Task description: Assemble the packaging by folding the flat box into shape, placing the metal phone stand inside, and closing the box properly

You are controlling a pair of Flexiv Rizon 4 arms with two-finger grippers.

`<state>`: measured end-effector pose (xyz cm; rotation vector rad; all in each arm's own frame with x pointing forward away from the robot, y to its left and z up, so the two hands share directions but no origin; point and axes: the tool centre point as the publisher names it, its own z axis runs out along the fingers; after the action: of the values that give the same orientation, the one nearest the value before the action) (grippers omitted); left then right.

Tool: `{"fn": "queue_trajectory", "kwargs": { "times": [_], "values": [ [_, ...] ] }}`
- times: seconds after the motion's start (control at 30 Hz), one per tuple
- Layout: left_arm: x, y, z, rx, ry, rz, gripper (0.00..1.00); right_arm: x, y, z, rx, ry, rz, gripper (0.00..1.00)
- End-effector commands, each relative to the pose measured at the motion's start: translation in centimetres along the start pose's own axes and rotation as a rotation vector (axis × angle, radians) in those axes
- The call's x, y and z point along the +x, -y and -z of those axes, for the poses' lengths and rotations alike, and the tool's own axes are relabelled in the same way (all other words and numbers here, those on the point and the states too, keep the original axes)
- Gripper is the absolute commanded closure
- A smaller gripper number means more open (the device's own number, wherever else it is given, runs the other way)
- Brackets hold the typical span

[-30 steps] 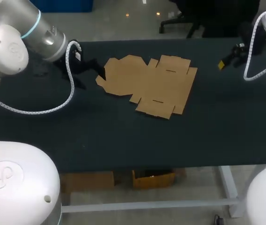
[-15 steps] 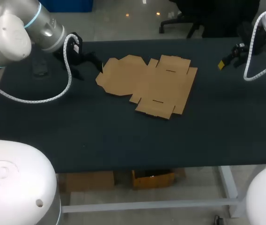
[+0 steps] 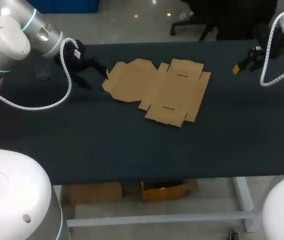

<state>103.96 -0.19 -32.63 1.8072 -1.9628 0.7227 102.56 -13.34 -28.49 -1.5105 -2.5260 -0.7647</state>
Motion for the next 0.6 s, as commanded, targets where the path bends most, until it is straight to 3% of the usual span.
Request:
{"fn": "queue_trajectory", "kwargs": {
  "times": [0.03, 0.6],
  "values": [
    [-0.1, 0.8, -1.0, -0.035, -0.009, -0.042, 0.0, -0.1, -0.1, 0.1, 0.003, -0.005, 0.001, 0.0],
    [-2.0, 3.3, -2.6, -0.018, -0.051, -0.115, 0.0, -0.1, -0.1, 0.1, 0.003, -0.005, 0.001, 0.0]
  ]
}}
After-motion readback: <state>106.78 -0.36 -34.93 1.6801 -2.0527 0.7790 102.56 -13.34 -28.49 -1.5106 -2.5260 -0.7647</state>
